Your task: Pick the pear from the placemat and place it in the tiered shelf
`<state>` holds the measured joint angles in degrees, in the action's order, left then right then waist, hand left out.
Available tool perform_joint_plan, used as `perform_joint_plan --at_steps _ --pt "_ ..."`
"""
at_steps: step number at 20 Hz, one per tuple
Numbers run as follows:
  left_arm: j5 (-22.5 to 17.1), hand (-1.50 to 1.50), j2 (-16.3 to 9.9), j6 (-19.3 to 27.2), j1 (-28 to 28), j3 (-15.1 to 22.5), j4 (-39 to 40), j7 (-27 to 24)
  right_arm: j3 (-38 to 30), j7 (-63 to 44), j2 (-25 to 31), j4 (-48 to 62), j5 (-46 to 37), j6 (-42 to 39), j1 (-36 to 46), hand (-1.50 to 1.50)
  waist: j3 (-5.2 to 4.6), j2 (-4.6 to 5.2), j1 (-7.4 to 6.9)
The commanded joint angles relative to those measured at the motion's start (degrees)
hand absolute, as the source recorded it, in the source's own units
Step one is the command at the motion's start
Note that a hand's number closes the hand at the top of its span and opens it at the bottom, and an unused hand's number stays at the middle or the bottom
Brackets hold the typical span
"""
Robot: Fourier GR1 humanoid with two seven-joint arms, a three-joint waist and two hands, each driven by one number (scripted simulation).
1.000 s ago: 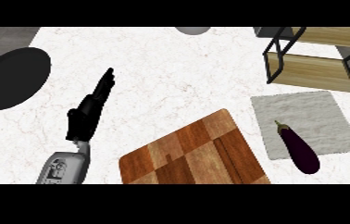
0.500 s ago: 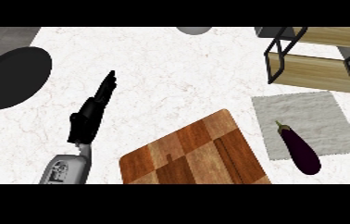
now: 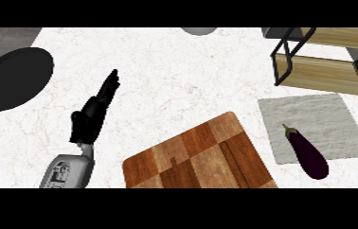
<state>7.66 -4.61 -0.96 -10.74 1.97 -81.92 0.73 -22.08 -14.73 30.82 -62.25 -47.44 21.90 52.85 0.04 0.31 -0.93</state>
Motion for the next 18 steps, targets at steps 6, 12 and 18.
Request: perform_joint_plan --at_steps 6,12,18 --pt "0.9 0.00 0.5 0.9 -1.5 -0.7 1.3 0.8 -3.5 13.4 4.0 15.8 7.3 4.3 4.4 1.50 -0.03 -0.03 0.14" --pt "-1.4 0.00 -1.2 -1.6 0.5 -2.0 -0.1 -0.7 -2.6 0.2 6.3 18.6 -3.7 11.8 -1.3 -1.50 -0.07 -0.10 0.35" --pt "0.4 0.00 0.9 0.1 1.4 0.0 -2.6 2.3 -2.0 -1.8 5.1 17.1 -1.2 11.2 -0.1 -1.50 -0.04 -0.31 0.51"
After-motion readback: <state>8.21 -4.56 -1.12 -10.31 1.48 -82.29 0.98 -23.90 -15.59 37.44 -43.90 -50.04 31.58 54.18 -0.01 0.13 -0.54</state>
